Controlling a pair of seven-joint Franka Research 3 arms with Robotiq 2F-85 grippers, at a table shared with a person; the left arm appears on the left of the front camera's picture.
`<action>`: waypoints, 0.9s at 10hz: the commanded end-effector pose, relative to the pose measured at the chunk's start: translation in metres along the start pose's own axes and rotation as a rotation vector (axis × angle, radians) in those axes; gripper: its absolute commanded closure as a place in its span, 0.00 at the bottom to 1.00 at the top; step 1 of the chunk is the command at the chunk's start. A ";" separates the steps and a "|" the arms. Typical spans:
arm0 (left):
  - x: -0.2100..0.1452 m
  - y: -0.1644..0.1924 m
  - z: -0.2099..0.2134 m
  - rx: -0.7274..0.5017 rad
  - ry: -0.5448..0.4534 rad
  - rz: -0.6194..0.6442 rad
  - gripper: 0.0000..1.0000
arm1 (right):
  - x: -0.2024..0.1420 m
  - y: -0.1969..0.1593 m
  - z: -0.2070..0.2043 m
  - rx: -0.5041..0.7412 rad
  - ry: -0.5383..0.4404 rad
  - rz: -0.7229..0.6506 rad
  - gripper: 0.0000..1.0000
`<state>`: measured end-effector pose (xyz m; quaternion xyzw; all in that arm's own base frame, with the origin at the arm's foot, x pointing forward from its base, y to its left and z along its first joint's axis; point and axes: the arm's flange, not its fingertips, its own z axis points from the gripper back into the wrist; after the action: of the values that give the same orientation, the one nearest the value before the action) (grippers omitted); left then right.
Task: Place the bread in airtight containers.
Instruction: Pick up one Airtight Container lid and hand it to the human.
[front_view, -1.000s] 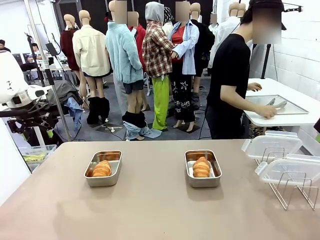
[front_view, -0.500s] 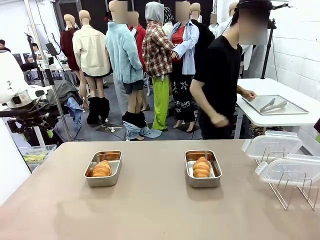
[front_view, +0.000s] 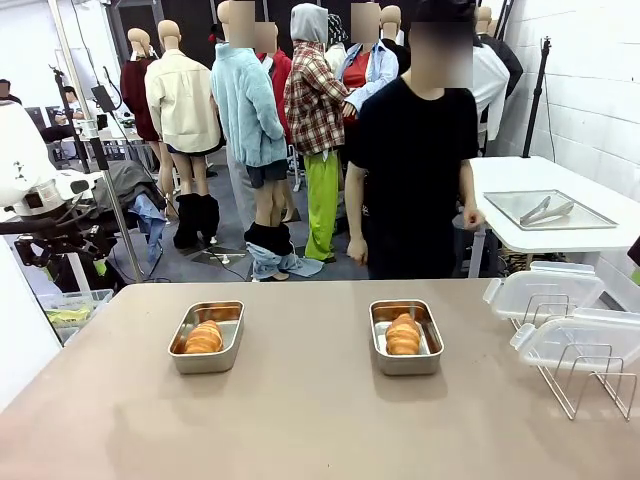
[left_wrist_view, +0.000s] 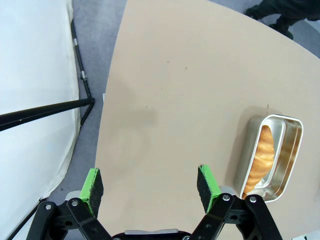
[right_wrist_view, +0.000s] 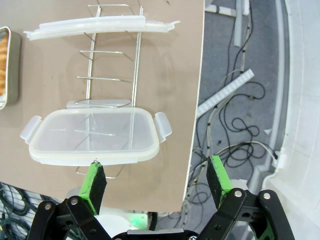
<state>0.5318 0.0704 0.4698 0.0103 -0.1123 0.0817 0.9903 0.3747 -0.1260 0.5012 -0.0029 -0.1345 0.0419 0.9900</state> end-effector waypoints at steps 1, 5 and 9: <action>-0.001 0.002 0.001 0.002 0.005 0.009 0.03 | 0.002 0.000 0.000 -0.016 0.007 -0.007 0.00; -0.001 0.002 0.001 0.002 0.005 0.009 0.03 | 0.002 0.000 0.000 -0.016 0.007 -0.007 0.00; -0.001 0.002 0.001 0.002 0.005 0.009 0.03 | 0.002 0.000 0.000 -0.016 0.007 -0.007 0.00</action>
<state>0.5318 0.0704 0.4698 0.0103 -0.1123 0.0817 0.9903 0.3747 -0.1260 0.5012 -0.0029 -0.1345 0.0419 0.9900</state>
